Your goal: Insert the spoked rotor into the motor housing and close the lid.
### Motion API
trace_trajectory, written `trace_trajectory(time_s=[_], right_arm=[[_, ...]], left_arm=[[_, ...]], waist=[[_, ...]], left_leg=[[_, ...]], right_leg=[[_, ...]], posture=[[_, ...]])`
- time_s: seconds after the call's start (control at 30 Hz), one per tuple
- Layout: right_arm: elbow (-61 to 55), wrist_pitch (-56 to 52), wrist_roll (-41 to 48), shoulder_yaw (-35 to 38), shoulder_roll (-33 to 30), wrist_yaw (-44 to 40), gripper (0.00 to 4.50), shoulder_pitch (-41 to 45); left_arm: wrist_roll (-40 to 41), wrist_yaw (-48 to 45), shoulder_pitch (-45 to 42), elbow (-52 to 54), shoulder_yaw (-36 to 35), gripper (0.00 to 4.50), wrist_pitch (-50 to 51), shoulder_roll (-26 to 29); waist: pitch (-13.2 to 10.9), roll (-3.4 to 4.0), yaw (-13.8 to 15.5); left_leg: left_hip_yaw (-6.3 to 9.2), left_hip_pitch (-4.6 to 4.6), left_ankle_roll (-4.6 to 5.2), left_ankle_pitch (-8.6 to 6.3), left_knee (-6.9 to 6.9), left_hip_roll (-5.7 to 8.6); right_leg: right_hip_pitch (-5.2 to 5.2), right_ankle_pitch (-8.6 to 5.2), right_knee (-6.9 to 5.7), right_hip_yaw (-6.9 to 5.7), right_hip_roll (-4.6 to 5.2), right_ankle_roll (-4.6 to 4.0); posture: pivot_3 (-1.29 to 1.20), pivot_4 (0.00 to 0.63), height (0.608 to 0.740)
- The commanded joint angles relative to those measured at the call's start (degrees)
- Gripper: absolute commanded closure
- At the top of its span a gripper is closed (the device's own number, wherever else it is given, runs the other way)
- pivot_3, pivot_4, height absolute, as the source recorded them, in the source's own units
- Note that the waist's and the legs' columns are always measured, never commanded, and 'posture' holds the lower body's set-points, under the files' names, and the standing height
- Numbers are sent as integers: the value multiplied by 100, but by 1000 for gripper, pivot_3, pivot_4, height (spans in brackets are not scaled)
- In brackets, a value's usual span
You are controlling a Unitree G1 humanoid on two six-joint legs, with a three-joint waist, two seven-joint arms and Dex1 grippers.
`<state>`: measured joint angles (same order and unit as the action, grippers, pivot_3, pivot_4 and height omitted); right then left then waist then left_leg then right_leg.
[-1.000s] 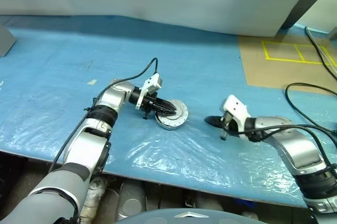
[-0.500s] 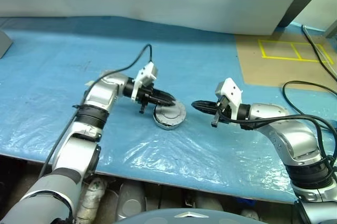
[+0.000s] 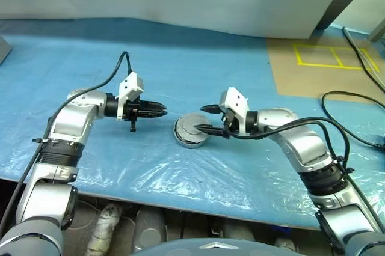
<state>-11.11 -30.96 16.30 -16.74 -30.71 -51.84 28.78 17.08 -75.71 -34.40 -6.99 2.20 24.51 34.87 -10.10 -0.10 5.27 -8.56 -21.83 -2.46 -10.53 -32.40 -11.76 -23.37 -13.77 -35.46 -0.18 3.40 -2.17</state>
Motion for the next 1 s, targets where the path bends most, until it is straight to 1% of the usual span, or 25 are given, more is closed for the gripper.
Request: trace_trajectory(time_s=[0.03, 0.23, 0.5, 0.6, 0.67, 0.7, 0.87, 1.0], right_arm=[[314, 376, -246, -177, 79, -174, 52, 216], [699, 688, -570, -429, 122, -434, 52, 291], [1199, 1087, -974, -545, 302, -422, 52, 221], [1210, 1136, -1012, -551, 316, -470, 630, 168], [1182, 1142, -1022, -549, 304, -501, 1278, 136], [1186, 1154, -1031, -546, 301, -509, 1534, 132], [1162, 1103, -1046, -574, 325, -547, 1539, 199], [1229, 721, -865, -502, 555, -523, 1539, 409]], left_arm=[[227, 266, 220, 528, -195, 3715, 195, 136], [380, 517, 533, 852, -214, 3715, 381, 257], [445, 779, 769, 1059, -103, 3715, 397, 240], [564, 789, 905, 1196, -150, 3715, 284, 188], [628, 701, 1043, 1219, -177, 3715, 87, 174], [646, 662, 1086, 1222, -173, 3715, 9, 177], [777, 385, 1270, 1191, -187, 3715, -393, 222], [507, 317, 1326, 986, -35, 3715, -748, 328]], waist=[[0, 0, -8], [0, 0, -23], [0, 0, -56], [0, 0, -88], [0, 0, -101], [0, 0, -106], [0, 0, -112], [0, 0, -129]], left_leg=[[-2, 5, 0, 0, -1, 0], [-2, 6, 0, 0, -3, -2], [-2, 6, 0, 0, -10, -1], [-2, 7, 0, 0, -12, -2], [-2, 8, 0, 0, -14, -2], [-2, 8, 0, 0, -15, -2], [-2, 8, 1, 0, -22, -2], [-2, 9, 1, 0, -24, -3]], right_leg=[[2, 0, -4, 3, 0, 0], [-2, 0, -10, 5, -4, 0], [-2, 0, -15, 7, -4, -1], [0, 0, -17, 8, -4, -1], [1, 0, -18, 8, -4, -1], [1, -1, -19, 9, -4, -1], [3, -1, -20, 10, -4, -1], [3, -1, -22, 10, -5, -1]], posture=[[0, 150, 740], [0, 150, 740], [0, 150, 740], [0, 150, 740], [0, 150, 740], [0, 150, 740], [0, 150, 740], [0, 150, 740]])
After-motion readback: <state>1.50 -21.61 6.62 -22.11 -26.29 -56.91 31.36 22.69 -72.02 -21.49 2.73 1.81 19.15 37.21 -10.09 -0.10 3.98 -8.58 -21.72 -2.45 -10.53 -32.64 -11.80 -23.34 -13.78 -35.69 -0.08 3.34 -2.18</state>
